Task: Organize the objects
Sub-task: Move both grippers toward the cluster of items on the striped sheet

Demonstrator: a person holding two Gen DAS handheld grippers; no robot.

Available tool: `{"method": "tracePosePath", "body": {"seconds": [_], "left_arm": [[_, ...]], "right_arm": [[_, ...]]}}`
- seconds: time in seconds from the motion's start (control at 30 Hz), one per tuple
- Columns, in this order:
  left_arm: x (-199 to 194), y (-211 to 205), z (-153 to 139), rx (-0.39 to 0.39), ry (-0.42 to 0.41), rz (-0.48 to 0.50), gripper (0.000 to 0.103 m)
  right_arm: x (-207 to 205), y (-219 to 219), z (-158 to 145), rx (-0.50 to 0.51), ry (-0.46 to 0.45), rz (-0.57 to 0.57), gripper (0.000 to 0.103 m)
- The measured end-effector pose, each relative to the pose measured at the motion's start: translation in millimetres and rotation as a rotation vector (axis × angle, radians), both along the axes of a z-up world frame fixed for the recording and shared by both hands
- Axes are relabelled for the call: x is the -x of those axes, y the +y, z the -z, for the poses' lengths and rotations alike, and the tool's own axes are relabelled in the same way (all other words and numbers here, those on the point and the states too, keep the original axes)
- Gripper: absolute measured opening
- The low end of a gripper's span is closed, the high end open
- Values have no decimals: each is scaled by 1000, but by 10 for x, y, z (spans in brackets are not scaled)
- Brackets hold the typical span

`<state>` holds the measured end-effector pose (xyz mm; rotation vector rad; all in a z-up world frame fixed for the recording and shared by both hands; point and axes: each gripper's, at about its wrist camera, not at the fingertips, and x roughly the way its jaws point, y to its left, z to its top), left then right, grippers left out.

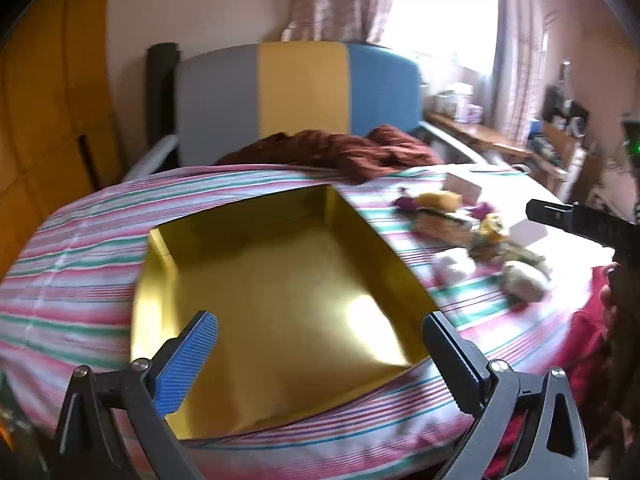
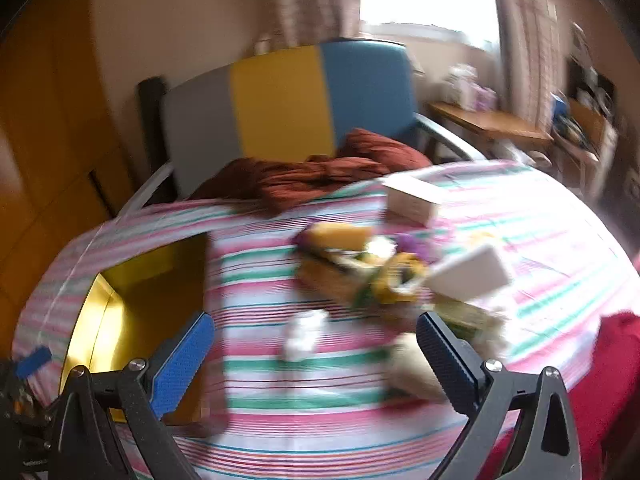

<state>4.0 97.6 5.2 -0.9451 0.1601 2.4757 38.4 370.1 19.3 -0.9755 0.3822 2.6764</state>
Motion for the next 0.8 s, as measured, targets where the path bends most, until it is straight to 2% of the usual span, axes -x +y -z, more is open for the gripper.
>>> {"method": "tracePosePath", "body": {"seconds": [0.23,0.37,0.5,0.63,0.8], "left_arm": [[78,548,-75,-41,-35,147,103],[18,997,-76,14,-20,264,103],[-29,1494,-10,64,-16,354,103],[28,1949,128,61,-76,421,103],[-30,2430,309,86,-100,499,103]], "right_arm": [[-395,942,-41,139,-13,215,103],[-571,1229,-25,174,-16,282,103],[-686,1358,7,175,-29,296,103],[-760,1434,13,179,-36,282,103],[-802,1554,69,176,-64,282,103]]}}
